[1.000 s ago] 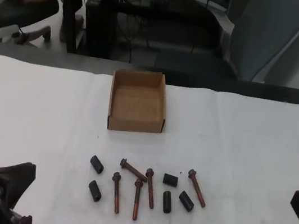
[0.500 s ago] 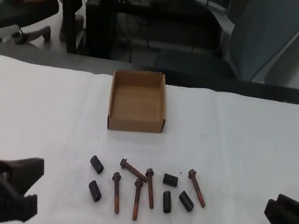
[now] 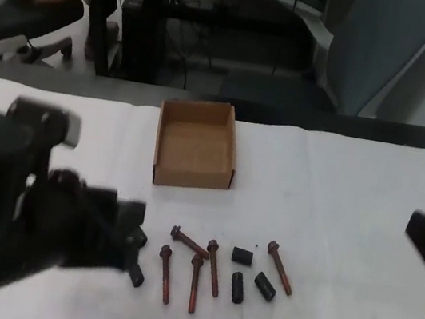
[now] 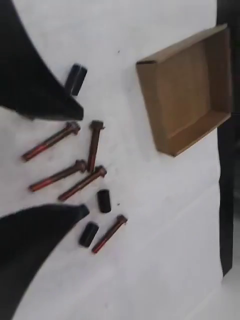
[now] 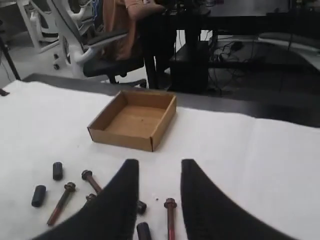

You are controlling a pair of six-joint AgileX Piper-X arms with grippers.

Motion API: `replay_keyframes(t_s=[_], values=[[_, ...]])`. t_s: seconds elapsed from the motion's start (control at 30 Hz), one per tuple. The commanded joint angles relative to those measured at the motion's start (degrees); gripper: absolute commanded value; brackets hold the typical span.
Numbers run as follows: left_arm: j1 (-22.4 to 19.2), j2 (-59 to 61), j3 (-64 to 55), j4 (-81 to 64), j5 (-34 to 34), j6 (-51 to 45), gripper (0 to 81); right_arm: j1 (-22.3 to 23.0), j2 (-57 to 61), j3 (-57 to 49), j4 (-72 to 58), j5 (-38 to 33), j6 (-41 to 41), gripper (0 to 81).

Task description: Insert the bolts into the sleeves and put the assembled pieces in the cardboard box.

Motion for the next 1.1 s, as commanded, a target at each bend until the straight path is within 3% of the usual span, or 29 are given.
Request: replay_keyframes(t_s=[0.0,0.17,0.3,0.57,0.93,1.0,1.07], values=[[-1.36,6.78,-5.83,2.18,-11.59,-1.61,61.3,0.23,2.51,-4.64,3.15,0.5,0.05,28.8],[-1.1,22.41,-17.35,15.58,-12.65,-7.11,59.8,0.23,8.22,-10.93,8.29,0.5,0.05,28.8],[-0.92,32.04,-23.96,23.72,-14.26,-17.59,59.8,0.68,12.23,-14.57,10.76,-0.59,0.05,28.8],[-0.93,44.99,-28.86,29.46,-3.7,-32.22,59.8,0.81,14.73,-16.87,10.25,-1.66,0.05,28.8],[0.66,52.15,-28.86,27.11,-4.79,-35.08,59.6,0.81,14.73,-16.87,9.91,-6.58,0.05,28.8],[1.25,53.08,-28.86,26.32,-4.79,-35.08,51.4,0.81,14.89,-16.87,9.91,-6.56,0.05,28.8],[1.85,53.7,-28.86,26.31,-4.79,-35.08,30.0,0.81,15.62,-16.87,10.33,-5.95,-0.58,28.8]])
